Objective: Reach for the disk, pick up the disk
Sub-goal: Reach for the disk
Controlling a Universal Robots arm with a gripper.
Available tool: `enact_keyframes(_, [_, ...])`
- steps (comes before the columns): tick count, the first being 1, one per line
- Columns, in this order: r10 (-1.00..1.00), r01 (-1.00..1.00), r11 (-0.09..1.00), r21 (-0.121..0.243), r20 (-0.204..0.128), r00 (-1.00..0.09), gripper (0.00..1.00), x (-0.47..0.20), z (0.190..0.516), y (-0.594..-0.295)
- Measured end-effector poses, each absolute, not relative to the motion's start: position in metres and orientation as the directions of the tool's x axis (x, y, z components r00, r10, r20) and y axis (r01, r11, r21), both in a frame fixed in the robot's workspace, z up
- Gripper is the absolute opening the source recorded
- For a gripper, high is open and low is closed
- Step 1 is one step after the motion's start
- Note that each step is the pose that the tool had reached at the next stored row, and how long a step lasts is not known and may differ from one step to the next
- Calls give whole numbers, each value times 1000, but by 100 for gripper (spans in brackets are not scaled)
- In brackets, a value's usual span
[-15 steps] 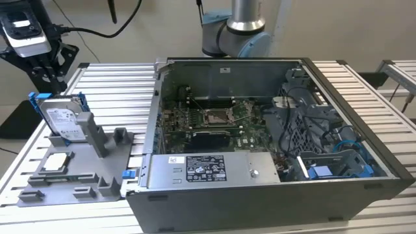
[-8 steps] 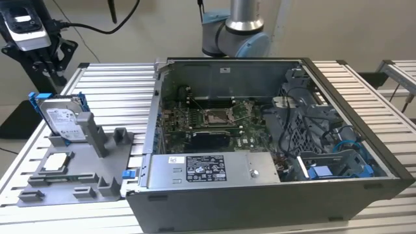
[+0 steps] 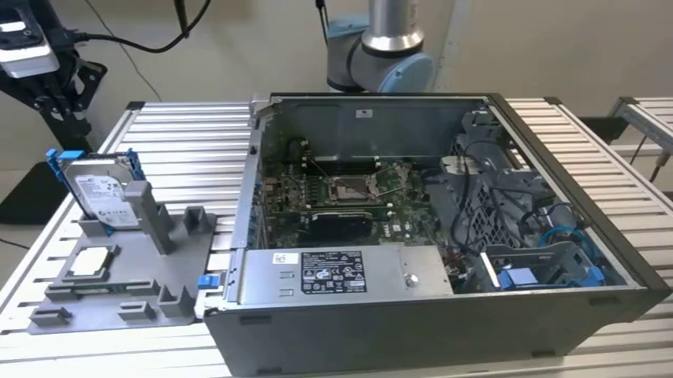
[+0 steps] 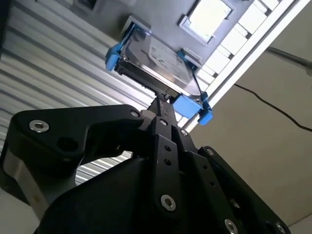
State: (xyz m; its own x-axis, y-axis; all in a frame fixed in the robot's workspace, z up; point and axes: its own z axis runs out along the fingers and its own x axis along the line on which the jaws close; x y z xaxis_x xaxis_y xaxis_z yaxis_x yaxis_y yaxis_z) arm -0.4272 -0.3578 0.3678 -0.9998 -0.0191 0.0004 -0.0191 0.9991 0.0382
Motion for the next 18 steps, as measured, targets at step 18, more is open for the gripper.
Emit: enact_keyframes(18, [-25, -25, 1000, 9, 1, -1000, 0, -455, 365, -357])
